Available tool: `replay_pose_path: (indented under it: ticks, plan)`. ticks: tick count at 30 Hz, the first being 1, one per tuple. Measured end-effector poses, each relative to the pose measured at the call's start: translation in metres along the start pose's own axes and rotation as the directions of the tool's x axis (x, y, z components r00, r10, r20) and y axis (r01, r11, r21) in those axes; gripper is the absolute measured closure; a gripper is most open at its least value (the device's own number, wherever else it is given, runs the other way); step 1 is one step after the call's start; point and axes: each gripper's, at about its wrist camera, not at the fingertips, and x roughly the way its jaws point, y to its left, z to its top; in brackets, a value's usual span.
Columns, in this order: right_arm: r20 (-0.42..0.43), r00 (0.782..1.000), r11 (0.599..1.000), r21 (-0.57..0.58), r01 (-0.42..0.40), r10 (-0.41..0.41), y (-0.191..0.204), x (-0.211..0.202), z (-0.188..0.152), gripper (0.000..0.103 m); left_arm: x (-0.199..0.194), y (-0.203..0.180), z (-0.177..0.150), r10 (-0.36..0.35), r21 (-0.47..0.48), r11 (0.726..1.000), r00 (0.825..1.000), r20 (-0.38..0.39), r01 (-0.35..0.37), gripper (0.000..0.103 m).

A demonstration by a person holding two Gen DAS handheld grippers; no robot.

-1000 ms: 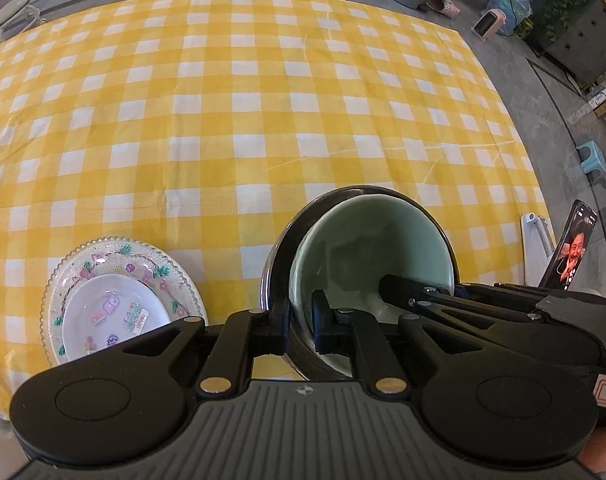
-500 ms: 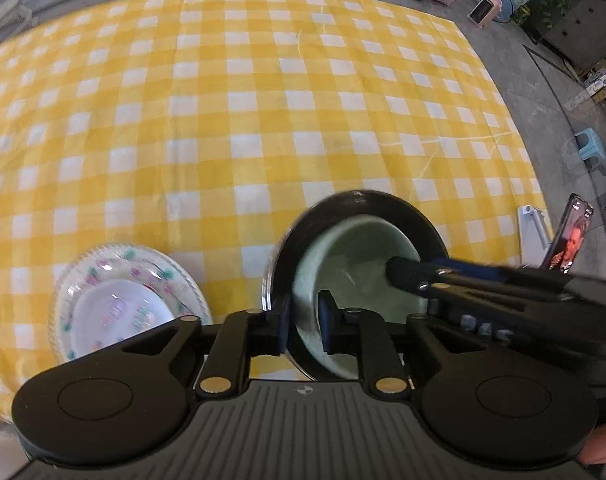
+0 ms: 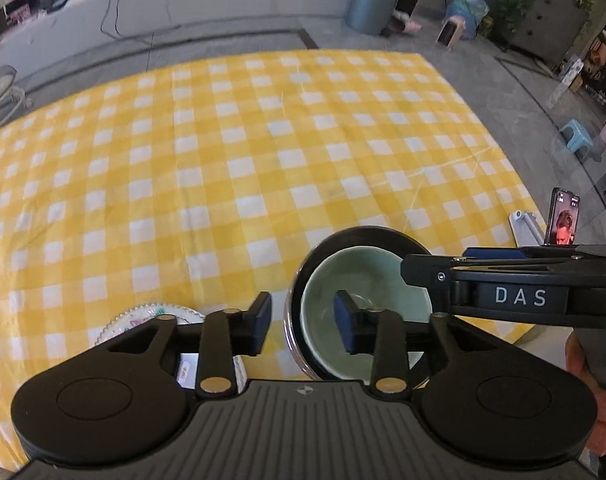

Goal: Organize plates and bowls

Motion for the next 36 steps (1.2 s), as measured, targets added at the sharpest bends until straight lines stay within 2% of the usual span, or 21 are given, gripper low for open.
replay_pose_path:
  ticks: [4, 9, 14, 19, 25, 31, 36]
  plan:
    - [0.032, 0.999, 1.000, -0.007, 0.019, -0.019, 0.000, 0.000, -0.007, 0.033, -0.004, 0.003, -0.011, 0.016, 0.022, 1.000, 0.998, 0.061, -0.017, 0.048]
    - [0.055, 0.998, 1.000, 0.007, 0.013, -0.013, -0.003, 0.003, -0.016, 0.027, -0.005, 0.015, -0.024, -0.026, -0.069, 0.997, 0.994, 0.107, 0.034, 0.034]
    - [0.092, 0.995, 1.000, 0.008, 0.024, -0.025, -0.004, 0.006, -0.026, 0.023, -0.001, 0.024, -0.040, -0.031, -0.174, 0.983, 0.985, 0.170, 0.061, 0.032]
    - [0.121, 0.993, 0.999, 0.049, 0.013, -0.019, -0.010, 0.014, -0.039, 0.019, 0.012, 0.036, -0.054, -0.066, -0.301, 0.945, 0.974, 0.214, 0.130, 0.031]
    - [0.110, 0.993, 0.993, 0.105, -0.053, 0.042, -0.023, 0.031, -0.052, 0.018, 0.024, 0.041, -0.067, -0.060, -0.360, 0.921, 0.966, 0.250, 0.150, 0.029]
    - [0.094, 0.990, 0.984, 0.131, -0.118, 0.106, -0.031, 0.041, -0.054, 0.019, 0.037, 0.047, -0.076, -0.106, -0.436, 0.873, 0.958, 0.267, 0.218, 0.028]
    - [0.062, 0.985, 0.964, 0.206, -0.170, 0.160, -0.042, 0.052, -0.052, 0.019, 0.048, 0.047, -0.077, -0.118, -0.461, 0.859, 0.962, 0.246, 0.223, 0.028]
